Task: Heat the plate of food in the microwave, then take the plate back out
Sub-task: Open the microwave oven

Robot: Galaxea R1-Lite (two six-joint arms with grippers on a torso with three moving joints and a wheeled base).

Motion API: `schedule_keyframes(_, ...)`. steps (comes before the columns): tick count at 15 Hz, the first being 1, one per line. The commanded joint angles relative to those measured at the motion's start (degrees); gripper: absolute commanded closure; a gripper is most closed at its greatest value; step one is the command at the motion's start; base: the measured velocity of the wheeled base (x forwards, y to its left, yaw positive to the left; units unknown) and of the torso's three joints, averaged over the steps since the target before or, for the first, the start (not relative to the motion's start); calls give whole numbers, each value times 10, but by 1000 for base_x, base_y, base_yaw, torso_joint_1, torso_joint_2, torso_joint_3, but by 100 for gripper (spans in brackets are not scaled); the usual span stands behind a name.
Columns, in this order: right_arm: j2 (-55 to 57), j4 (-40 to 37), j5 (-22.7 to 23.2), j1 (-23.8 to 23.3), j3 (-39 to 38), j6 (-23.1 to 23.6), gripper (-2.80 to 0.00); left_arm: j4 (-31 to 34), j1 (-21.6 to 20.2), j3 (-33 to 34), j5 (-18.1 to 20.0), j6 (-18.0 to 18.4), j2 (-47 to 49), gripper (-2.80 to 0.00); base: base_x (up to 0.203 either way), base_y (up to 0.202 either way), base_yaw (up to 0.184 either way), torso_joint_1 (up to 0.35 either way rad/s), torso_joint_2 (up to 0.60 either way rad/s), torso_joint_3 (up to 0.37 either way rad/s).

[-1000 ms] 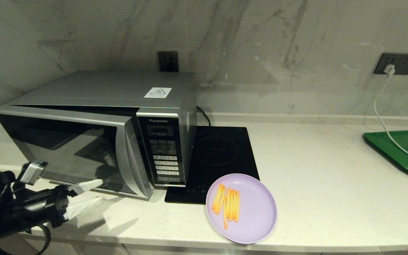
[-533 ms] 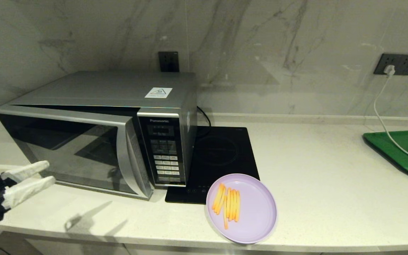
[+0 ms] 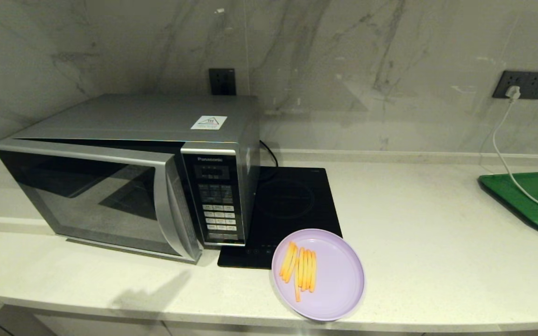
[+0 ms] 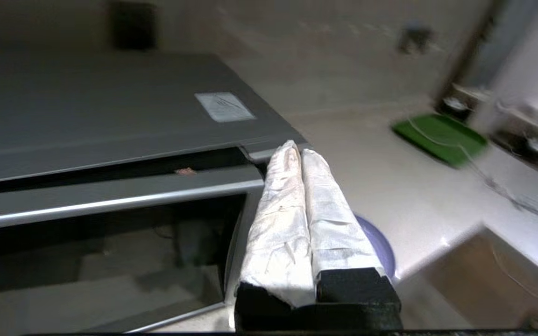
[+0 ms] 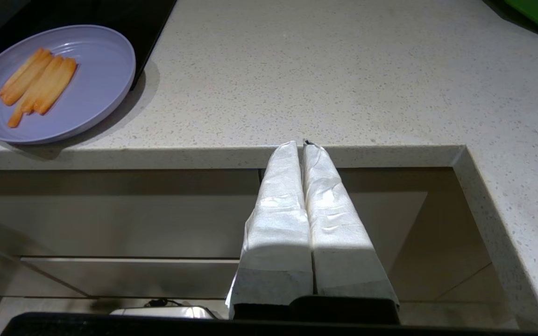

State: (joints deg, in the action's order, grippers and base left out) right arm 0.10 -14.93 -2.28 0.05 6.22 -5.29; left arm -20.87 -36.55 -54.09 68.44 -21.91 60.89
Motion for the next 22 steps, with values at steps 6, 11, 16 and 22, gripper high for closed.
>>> schedule_keyframes(6, 0, -1, 0, 0, 0, -1, 0, 82, 115, -89, -480, 308, 51, 0, 0, 0, 0, 0, 0, 0)
schedule_keyframes(11, 0, -1, 0, 0, 0, -1, 0, 218, 427, -132, -699, 321, 73, 0, 0, 0, 0, 0, 0, 0)
schedule_keyframes(16, 0, -1, 0, 0, 0, -1, 0, 370, 513, -201, -766, 283, 157, 0, 0, 0, 0, 0, 0, 0)
schedule_keyframes(22, 0, -1, 0, 0, -1, -1, 0, 376, 513, -264, -762, 242, 257, 0, 0, 0, 0, 0, 0, 0)
